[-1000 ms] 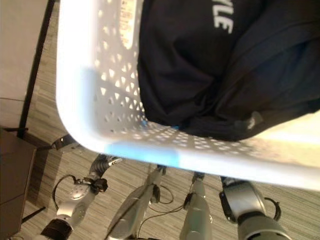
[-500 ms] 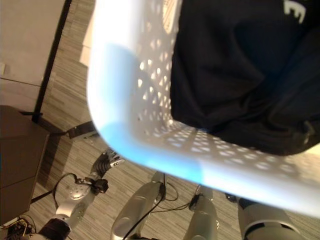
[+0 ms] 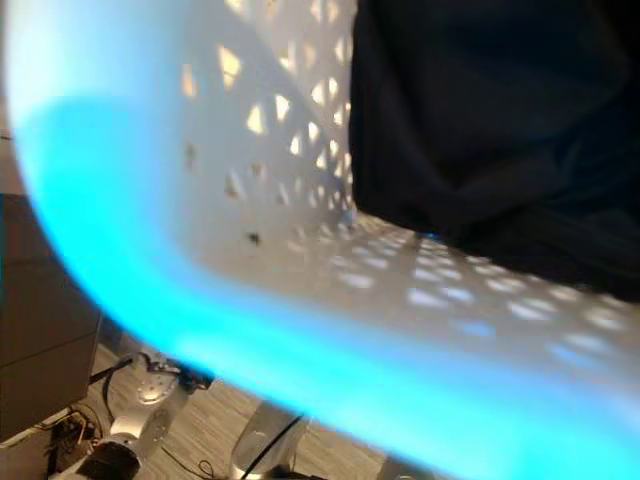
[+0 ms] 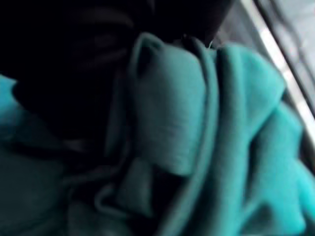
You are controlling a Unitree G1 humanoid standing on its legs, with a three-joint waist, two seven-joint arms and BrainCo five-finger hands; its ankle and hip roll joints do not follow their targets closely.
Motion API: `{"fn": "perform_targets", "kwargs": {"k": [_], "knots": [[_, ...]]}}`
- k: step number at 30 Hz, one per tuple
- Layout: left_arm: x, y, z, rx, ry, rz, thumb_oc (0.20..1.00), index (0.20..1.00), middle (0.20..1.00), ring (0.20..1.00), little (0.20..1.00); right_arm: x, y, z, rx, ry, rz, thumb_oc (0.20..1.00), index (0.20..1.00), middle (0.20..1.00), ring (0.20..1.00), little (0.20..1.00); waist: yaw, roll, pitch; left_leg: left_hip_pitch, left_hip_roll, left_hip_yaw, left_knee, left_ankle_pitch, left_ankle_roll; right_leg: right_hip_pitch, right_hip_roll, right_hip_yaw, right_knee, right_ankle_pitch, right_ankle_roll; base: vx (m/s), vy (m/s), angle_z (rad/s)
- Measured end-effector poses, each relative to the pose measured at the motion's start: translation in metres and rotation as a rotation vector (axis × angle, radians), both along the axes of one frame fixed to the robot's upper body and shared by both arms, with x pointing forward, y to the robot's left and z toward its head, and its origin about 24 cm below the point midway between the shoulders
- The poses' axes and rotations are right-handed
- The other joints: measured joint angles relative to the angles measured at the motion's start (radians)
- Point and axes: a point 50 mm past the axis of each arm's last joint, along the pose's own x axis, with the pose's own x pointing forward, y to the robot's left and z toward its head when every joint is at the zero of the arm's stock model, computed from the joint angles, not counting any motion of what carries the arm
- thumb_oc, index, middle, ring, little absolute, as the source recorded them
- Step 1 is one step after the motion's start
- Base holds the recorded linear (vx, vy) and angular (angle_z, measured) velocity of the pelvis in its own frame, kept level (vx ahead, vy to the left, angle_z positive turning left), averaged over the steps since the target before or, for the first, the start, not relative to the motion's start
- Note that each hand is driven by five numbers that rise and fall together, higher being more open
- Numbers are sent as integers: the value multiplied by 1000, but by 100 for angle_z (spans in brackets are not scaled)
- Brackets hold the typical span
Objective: Grab the laundry basket,head to the washer,open it,put in the laundry and shut it.
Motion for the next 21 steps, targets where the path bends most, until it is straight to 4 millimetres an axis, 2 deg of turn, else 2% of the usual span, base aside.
{"fn": "perform_targets", "kwargs": {"k": [2,4,5,7,9,13,16,19,21], "knots": [[0,0,0,-1,2,-1,1000,1000,1000,1000,1000,3,3,-19,43,71,36,1000,1000,1000,1000,1000,-3,-1,0,8,0,-16,1,0,0,0,-4,-10,34,-23,2,21,-1,19],[-2,0,-2,-1,13,-2,1000,1000,1000,1000,1000,6,15,-28,151,21,100,1000,1000,1000,1000,1000,-10,-3,2,20,0,-18,1,0,0,0,-10,-14,68,-43,5,17,17,8],[-2,-1,-2,-4,12,-6,1000,1000,1000,1000,1000,10,32,-27,249,-62,164,1000,1000,1000,1000,1000,-11,-3,1,26,0,-18,1,0,0,0,-12,-11,81,-51,5,0,0,0],[-2,-2,-1,-9,8,-21,1000,1000,1000,1000,1000,16,48,-26,377,-163,221,1000,1000,1000,1000,1000,-12,-3,1,33,1,-20,1,0,0,3,-12,-9,87,-54,4,0,0,0],[-3,-3,-2,-11,9,-24,1000,1000,1000,1000,1000,19,55,-20,410,-209,267,1000,1000,1000,1000,1000,-10,-3,1,34,1,-20,2,0,0,-3,-15,-8,105,-61,4,0,0,0],[-5,-2,-5,-12,23,-22,1000,1000,1000,1000,1000,21,57,-9,369,-253,299,1000,1000,1000,1000,1000,-10,-10,-2,34,-4,-18,1,1,1,-30,-31,1,160,-85,8,-1,5,-1],[-6,-2,-6,-16,29,-34,1000,1000,1000,1000,1000,19,62,-12,325,-250,328,1000,1000,1000,1000,1000,-15,-12,-2,34,-6,-17,1,1,1,-34,-35,2,173,-92,9,0,0,0],[-6,-3,-7,-18,30,-35,1000,1000,1000,1000,1000,14,72,-27,258,-190,380,1000,1000,1000,1000,1000,-29,-26,-8,37,-5,-18,2,1,1,-36,-36,2,186,-101,10,0,0,0],[-7,-2,-7,-18,34,-31,1000,1000,1000,1000,1000,7,82,-47,187,-117,429,1000,1000,1000,1000,1000,-37,-48,-18,41,-3,-16,2,1,1,-37,-36,2,197,-109,5,0,0,0]]}}
